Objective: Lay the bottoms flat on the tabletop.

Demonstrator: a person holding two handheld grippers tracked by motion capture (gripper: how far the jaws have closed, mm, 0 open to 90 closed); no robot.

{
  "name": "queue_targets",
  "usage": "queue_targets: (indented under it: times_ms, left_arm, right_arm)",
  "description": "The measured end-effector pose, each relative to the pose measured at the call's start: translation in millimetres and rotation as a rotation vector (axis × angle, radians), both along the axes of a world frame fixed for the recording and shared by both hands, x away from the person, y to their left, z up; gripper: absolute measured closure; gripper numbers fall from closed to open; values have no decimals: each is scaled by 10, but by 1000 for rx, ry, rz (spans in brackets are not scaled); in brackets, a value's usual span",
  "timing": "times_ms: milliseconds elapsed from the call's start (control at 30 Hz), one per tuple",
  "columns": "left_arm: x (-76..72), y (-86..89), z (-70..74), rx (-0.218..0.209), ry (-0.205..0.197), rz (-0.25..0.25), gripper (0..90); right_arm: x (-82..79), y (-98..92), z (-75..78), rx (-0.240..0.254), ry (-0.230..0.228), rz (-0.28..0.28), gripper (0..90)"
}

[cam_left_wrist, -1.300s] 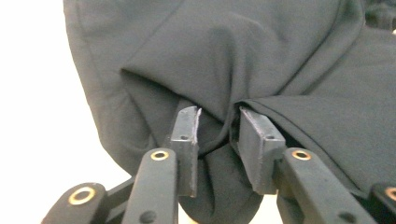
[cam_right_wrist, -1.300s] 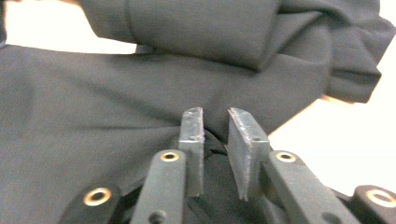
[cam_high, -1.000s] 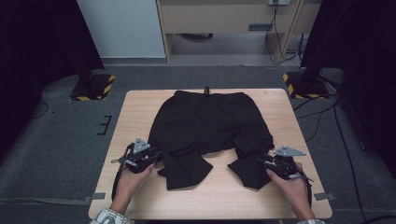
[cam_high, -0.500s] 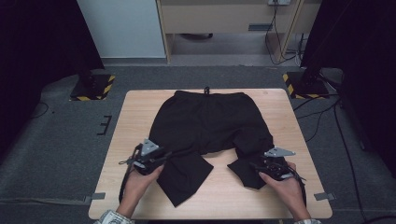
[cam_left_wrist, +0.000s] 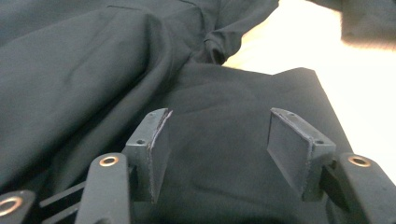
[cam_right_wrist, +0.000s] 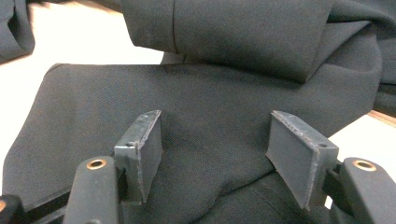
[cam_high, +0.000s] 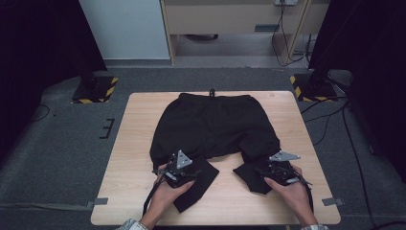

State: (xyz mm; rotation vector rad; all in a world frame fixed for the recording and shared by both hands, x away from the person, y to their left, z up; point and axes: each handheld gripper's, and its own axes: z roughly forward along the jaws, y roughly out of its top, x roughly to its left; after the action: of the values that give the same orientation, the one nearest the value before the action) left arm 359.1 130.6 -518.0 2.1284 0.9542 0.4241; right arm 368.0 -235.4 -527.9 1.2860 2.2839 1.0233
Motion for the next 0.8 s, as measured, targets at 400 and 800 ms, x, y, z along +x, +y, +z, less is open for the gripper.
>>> queue_targets:
  times_ms: [400,800]
  left_arm:
    - [57,76,-96,49,11,35,768]
    - [-154,350,-5,27,133,-66,890]
  right_arm:
    - [4,5,-12,-13,-5,3,353]
    - [7,-25,-19,-10,-6,0,354]
